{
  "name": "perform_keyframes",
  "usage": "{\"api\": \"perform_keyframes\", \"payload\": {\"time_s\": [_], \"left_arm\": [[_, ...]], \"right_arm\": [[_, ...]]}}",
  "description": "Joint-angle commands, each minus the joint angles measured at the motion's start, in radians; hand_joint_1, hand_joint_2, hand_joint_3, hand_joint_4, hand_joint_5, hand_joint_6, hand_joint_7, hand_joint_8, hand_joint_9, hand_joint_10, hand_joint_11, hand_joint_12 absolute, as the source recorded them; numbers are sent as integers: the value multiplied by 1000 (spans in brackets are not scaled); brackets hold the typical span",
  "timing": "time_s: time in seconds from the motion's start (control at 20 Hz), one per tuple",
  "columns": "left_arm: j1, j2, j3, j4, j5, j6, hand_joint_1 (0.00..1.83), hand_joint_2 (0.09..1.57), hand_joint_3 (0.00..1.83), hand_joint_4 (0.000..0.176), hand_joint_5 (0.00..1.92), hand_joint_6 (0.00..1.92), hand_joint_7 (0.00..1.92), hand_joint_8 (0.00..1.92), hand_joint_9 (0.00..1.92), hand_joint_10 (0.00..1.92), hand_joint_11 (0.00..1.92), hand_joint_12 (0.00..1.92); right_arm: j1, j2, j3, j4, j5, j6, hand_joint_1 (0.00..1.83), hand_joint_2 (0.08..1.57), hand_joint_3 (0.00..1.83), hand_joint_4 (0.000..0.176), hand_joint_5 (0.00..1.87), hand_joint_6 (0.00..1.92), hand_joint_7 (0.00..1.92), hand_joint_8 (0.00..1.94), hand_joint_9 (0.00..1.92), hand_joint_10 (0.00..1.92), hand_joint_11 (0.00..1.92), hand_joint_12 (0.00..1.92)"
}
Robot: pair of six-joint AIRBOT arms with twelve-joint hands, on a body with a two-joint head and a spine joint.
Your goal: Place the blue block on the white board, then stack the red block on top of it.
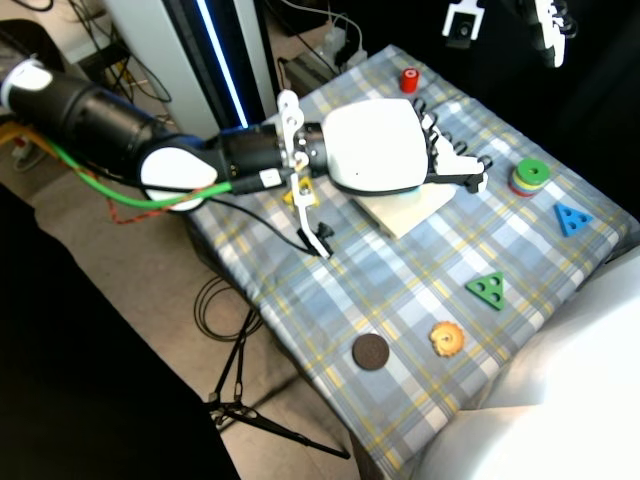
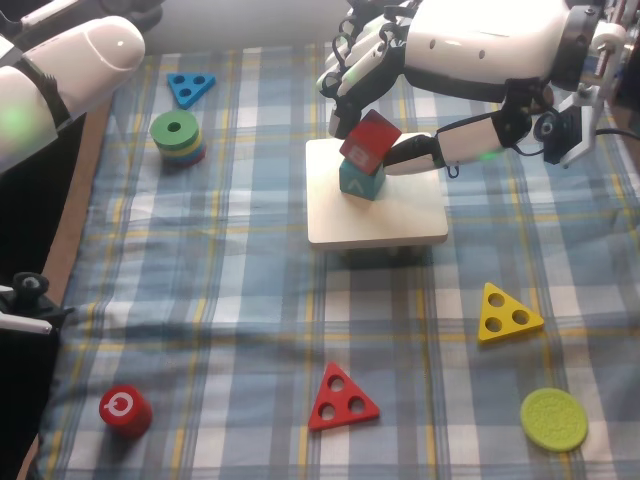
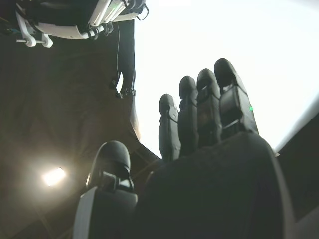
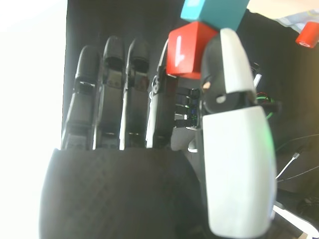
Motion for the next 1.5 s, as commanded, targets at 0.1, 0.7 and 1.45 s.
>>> {"api": "perform_keyframes", "payload": {"time_s": [0.1,0.7,1.45], "left_arm": [[-12,-4,6,7,-120,-13,0,1264,2,133,319,2,283,1,175,2,0,447],[-12,-5,5,8,-122,-18,0,1270,0,127,327,3,289,3,181,3,0,446],[-12,-5,8,4,-132,-25,0,1261,0,103,324,1,291,0,182,0,0,437]], "right_arm": [[18,-2,1,42,91,5,1047,1116,0,87,961,1008,739,3,666,1,152,979],[18,-2,1,43,84,5,1010,1029,0,0,860,192,695,2,663,3,186,923],[18,8,-11,63,85,5,958,920,0,61,337,0,350,0,338,2,0,858]]}}
